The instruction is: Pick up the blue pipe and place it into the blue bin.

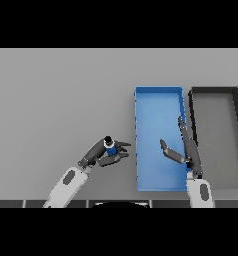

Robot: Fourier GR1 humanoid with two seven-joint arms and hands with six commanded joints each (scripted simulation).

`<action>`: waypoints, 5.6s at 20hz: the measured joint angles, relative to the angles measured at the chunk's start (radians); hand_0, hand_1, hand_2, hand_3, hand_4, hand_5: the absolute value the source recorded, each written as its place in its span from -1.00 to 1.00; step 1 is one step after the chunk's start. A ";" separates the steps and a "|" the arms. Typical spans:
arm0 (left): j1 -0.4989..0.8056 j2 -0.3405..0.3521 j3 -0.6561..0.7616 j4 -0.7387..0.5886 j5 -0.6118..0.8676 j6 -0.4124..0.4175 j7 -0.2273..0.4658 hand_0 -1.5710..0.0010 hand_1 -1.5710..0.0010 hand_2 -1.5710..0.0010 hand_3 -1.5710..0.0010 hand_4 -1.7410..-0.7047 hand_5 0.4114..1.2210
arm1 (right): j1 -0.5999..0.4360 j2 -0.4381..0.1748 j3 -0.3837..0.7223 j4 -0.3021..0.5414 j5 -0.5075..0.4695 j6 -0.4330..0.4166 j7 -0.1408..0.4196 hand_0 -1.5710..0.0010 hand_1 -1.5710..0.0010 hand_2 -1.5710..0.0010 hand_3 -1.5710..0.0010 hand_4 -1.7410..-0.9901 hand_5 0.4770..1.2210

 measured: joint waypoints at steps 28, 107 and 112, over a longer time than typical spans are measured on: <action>-0.035 -0.088 0.037 -0.147 -0.053 -0.135 0.160 -1.00 -1.00 -1.00 -1.00 -0.47 1.00 | 0.397 0.164 0.239 -0.475 0.043 0.024 0.144 1.00 0.98 0.86 1.00 0.31 -0.76; 0.016 -0.169 0.207 -0.156 -0.250 -0.364 0.322 1.00 1.00 1.00 1.00 0.65 -1.00 | -0.979 -0.324 -0.022 -0.165 -0.567 -0.307 0.686 -1.00 -1.00 -1.00 -1.00 -1.00 1.00; 0.014 -0.150 0.209 -0.148 -0.265 -0.357 0.283 1.00 1.00 1.00 1.00 0.68 -0.98 | -0.744 -0.437 -0.063 -0.215 -0.598 -0.354 0.686 -1.00 -1.00 -1.00 -1.00 -1.00 1.00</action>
